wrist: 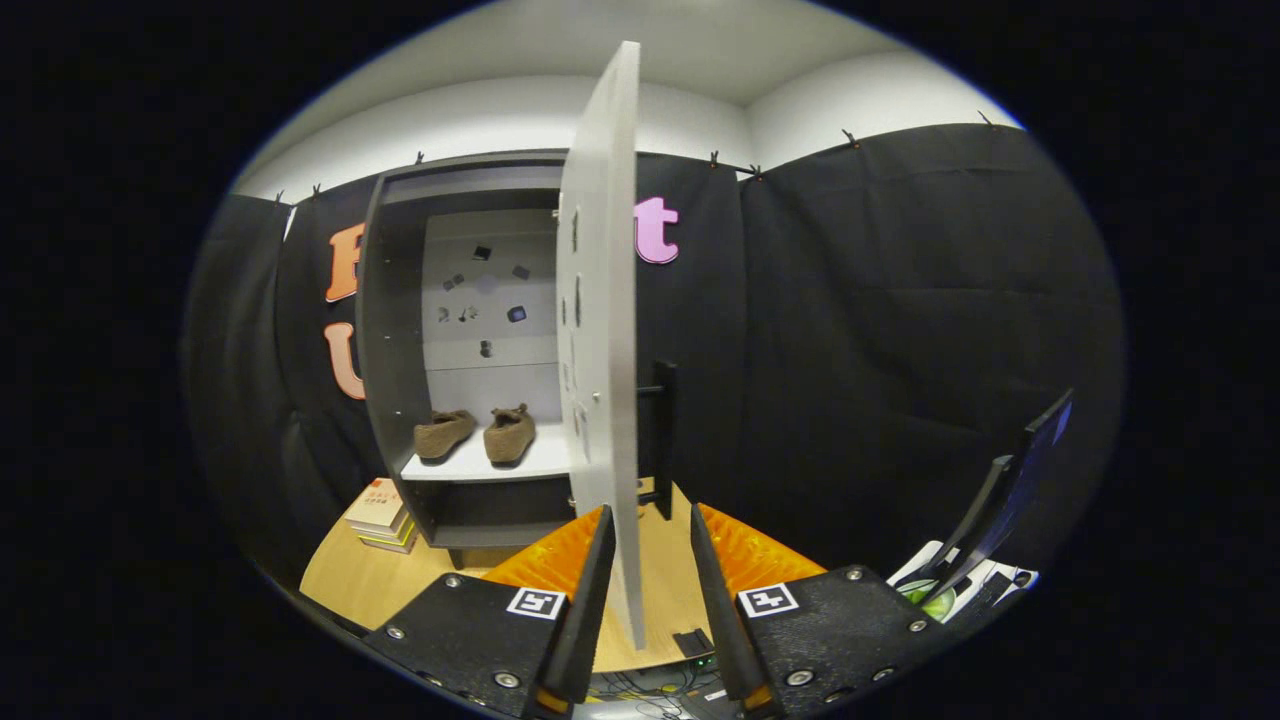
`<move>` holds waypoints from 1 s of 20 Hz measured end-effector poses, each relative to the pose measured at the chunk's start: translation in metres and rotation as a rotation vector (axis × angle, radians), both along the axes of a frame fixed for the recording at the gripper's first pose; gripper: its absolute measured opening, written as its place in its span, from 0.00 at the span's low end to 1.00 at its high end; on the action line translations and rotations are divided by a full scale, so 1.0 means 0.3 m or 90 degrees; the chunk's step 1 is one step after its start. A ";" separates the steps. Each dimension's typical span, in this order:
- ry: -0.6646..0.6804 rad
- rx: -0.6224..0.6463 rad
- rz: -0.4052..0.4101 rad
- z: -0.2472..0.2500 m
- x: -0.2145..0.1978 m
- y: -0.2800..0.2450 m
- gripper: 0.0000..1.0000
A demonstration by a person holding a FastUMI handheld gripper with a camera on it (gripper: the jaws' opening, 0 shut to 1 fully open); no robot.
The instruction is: Open the shoe cabinet door, grab the shoes and put them into the shoe cabinet, then close the shoe cabinet door.
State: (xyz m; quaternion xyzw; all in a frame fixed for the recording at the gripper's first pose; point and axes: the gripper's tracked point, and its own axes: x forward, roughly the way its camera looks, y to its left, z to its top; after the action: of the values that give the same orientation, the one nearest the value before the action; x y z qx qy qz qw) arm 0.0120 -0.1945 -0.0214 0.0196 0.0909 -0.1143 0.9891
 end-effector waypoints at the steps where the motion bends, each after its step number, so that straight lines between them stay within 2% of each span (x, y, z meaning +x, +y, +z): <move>1: 0.001 0.001 -0.004 -0.005 0.005 -0.031 0.49; 6: 0.003 0.010 0.030 -0.058 0.113 -0.063 0.53; 10: 0.011 0.044 0.080 -0.128 0.202 -0.036 0.54; 15: -0.010 0.049 0.119 -0.135 0.219 -0.022 0.54; 20: -0.030 0.031 0.181 -0.125 0.203 0.051 0.54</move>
State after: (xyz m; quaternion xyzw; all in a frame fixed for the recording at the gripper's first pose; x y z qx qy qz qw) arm 0.0728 -0.1792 -0.0591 0.0333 0.0726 0.0296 0.9964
